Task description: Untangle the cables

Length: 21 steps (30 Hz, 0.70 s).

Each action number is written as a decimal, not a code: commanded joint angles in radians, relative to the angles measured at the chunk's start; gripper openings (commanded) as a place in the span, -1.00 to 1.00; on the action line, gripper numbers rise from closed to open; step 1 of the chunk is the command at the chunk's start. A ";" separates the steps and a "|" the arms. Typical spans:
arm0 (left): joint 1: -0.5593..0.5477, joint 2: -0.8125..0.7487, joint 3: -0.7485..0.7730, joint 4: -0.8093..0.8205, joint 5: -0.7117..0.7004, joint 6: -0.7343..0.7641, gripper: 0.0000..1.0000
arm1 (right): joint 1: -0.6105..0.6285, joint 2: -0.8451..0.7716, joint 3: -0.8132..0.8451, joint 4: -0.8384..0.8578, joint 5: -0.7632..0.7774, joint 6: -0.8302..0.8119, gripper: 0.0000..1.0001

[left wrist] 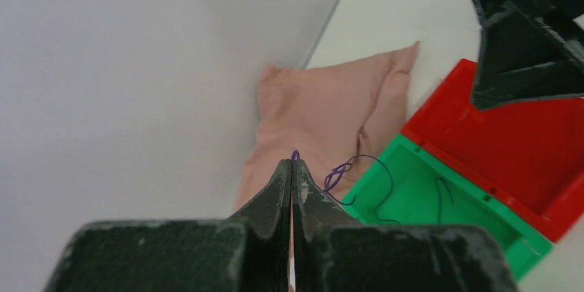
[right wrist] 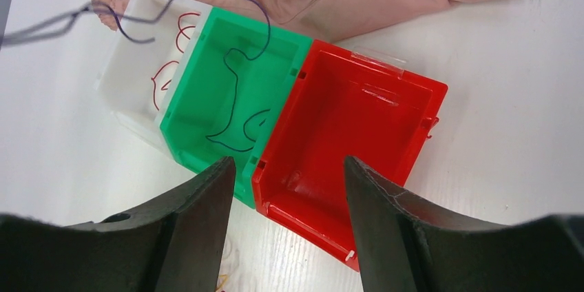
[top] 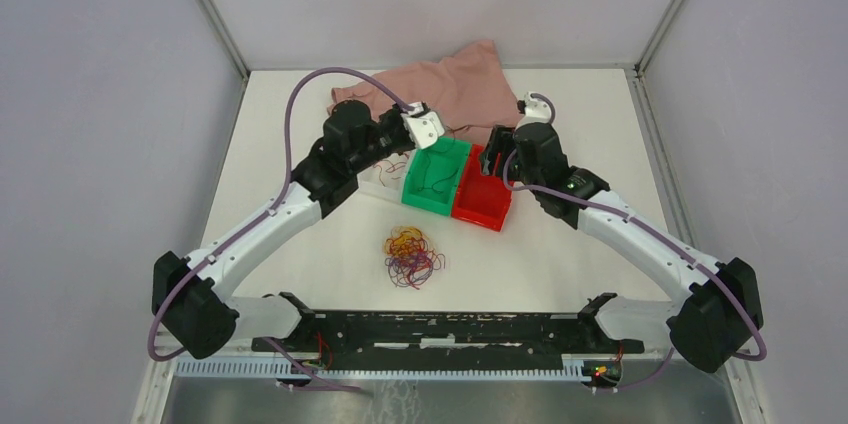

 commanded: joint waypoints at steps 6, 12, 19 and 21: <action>-0.008 -0.042 0.017 -0.235 0.136 -0.148 -0.94 | -0.010 -0.058 -0.021 0.042 0.036 0.025 0.30; -0.035 0.004 0.021 -0.263 0.090 -0.121 -0.94 | -0.019 -0.060 -0.026 0.046 0.028 0.029 0.31; -0.064 0.114 0.022 -0.241 -0.043 -0.040 -0.94 | -0.027 -0.070 -0.048 0.064 0.024 0.036 0.30; -0.065 0.142 0.025 -0.247 -0.028 0.006 -0.94 | -0.030 -0.070 -0.051 0.071 0.019 0.036 0.30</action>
